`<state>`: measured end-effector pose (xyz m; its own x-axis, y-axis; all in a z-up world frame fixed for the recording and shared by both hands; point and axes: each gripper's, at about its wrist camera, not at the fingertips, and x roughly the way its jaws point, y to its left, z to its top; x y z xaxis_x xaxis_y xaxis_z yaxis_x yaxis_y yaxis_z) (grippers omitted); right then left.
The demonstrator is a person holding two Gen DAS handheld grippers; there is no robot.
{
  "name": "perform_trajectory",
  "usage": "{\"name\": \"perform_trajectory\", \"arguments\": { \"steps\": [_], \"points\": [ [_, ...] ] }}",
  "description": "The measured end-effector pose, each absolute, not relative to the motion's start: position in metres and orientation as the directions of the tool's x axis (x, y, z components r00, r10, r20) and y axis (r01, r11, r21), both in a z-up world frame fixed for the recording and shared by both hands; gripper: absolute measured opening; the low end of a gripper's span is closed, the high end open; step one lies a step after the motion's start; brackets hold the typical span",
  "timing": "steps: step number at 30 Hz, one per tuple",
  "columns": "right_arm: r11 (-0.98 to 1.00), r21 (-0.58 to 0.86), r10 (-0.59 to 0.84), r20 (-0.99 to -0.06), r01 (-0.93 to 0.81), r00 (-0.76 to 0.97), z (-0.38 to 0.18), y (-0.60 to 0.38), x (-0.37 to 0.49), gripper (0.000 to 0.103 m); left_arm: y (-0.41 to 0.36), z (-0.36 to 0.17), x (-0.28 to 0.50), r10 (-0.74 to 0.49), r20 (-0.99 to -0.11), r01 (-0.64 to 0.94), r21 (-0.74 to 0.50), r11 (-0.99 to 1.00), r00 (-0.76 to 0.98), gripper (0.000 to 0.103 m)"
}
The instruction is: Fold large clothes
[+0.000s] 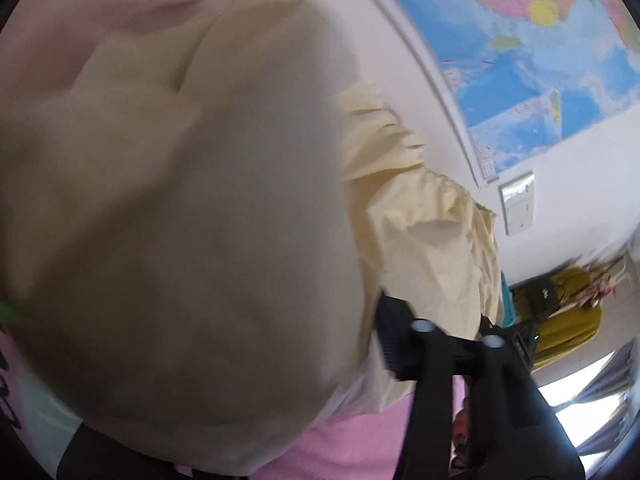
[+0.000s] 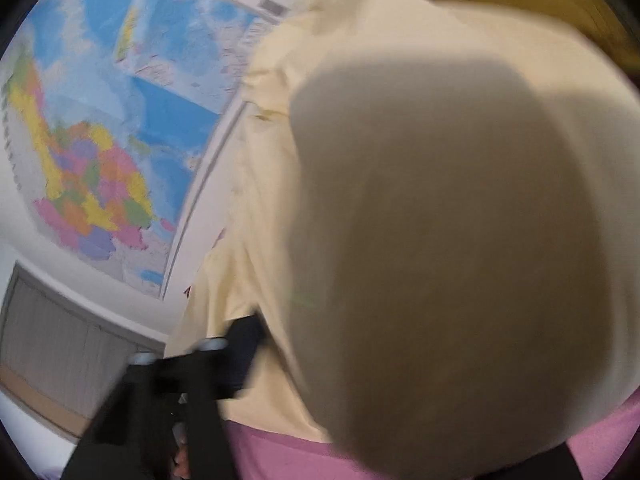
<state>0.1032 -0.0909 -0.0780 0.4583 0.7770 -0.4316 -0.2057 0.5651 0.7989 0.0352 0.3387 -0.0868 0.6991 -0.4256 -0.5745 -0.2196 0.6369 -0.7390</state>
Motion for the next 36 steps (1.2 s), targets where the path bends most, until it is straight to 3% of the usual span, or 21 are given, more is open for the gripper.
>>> {"name": "perform_trajectory", "arguments": {
  "steps": [1, 4, 9, 13, 16, 18, 19, 20, 22, 28, 32, 36],
  "points": [
    [0.567, 0.791, 0.78, -0.427, -0.228, 0.458, -0.073, -0.091, 0.101, 0.023, 0.337, -0.082, 0.034, -0.419, -0.581, -0.215, -0.728, 0.65, 0.698, 0.033],
    [0.563, 0.768, 0.79, -0.392, -0.305, 0.47, -0.052, -0.095, 0.092, 0.015, 0.331, -0.061, 0.026, -0.404, -0.573, -0.174, -0.702, 0.691, 0.713, 0.025],
    [0.553, 0.704, 0.813, -0.342, -0.445, 0.471, -0.008, -0.11, 0.05, 0.014, 0.32, -0.025, -0.014, -0.429, -0.514, -0.052, -0.683, 0.729, 0.743, 0.023],
    [0.523, 0.706, 0.843, -0.346, -0.478, 0.412, -0.01, -0.131, 0.005, 0.015, 0.308, -0.026, -0.059, -0.484, -0.496, 0.042, -0.667, 0.744, 0.721, 0.026],
    [0.597, 0.706, 0.798, -0.476, -0.381, 0.369, -0.046, -0.134, -0.004, 0.026, 0.301, -0.062, -0.074, -0.503, -0.564, -0.001, -0.667, 0.745, 0.655, 0.031],
    [0.602, 0.753, 0.791, -0.52, -0.264, 0.321, -0.082, -0.141, 0.001, 0.035, 0.301, -0.081, -0.076, -0.514, -0.58, -0.051, -0.693, 0.719, 0.633, 0.044],
    [0.597, 0.767, 0.794, -0.521, -0.237, 0.312, -0.09, -0.144, 0.0, 0.045, 0.305, -0.087, -0.079, -0.512, -0.579, -0.069, -0.702, 0.709, 0.635, 0.047],
    [0.597, 0.772, 0.792, -0.522, -0.219, 0.317, -0.093, -0.148, -0.002, 0.063, 0.304, -0.086, -0.08, -0.504, -0.578, -0.075, -0.701, 0.709, 0.641, 0.049],
    [0.651, 0.729, 0.75, -0.573, -0.212, 0.33, -0.087, -0.153, -0.008, 0.084, 0.303, -0.082, -0.08, -0.492, -0.575, -0.077, -0.697, 0.713, 0.654, 0.049],
    [0.729, 0.558, 0.672, -0.692, -0.397, 0.263, -0.041, -0.157, -0.048, 0.083, 0.291, -0.07, -0.072, -0.411, -0.651, -0.091, -0.594, 0.799, 0.639, 0.054],
    [0.613, 0.498, 0.751, -0.609, -0.613, 0.257, 0.009, -0.143, -0.082, 0.083, 0.289, -0.068, -0.071, -0.366, -0.682, -0.102, -0.542, 0.834, 0.633, 0.055],
    [0.59, 0.437, 0.77, -0.559, -0.679, 0.309, 0.027, -0.116, -0.075, 0.083, 0.283, -0.062, -0.075, -0.312, -0.71, -0.111, -0.481, 0.87, 0.631, 0.055]
  ]
}}
